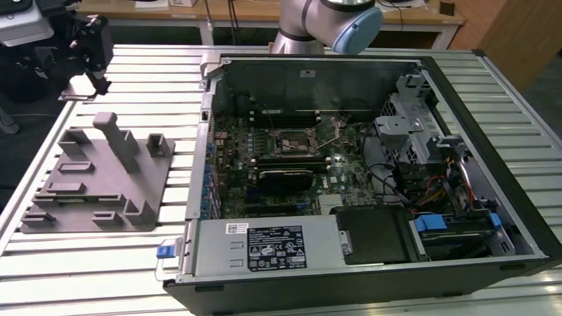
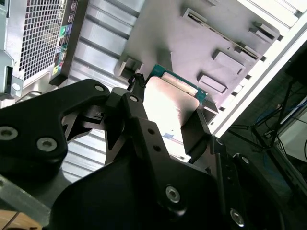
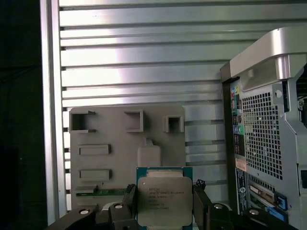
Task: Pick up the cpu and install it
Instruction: 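Pick up the cpu and move it towards the insertion slot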
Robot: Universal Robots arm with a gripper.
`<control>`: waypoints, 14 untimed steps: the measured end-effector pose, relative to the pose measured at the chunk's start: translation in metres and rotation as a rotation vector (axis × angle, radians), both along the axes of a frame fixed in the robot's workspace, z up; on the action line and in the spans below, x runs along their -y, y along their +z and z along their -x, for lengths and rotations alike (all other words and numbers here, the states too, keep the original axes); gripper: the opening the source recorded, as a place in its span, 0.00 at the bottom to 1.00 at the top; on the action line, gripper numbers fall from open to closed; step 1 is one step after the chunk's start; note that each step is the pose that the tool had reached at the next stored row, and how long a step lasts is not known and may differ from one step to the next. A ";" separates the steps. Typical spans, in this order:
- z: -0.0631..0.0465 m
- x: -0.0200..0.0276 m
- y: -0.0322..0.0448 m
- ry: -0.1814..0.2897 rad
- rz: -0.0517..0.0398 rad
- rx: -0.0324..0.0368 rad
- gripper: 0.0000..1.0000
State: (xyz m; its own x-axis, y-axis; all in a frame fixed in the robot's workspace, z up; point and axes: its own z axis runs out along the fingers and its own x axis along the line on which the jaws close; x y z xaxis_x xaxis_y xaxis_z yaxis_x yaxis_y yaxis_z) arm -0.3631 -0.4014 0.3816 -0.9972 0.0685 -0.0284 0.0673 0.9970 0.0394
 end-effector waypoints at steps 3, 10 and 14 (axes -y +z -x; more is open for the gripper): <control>-0.004 -0.0002 0.0000 0.000 -0.0001 0.0000 0.55; -0.012 -0.0007 0.0000 0.000 0.0000 0.0000 0.55; -0.017 -0.0009 0.0000 0.000 0.0000 0.0000 0.55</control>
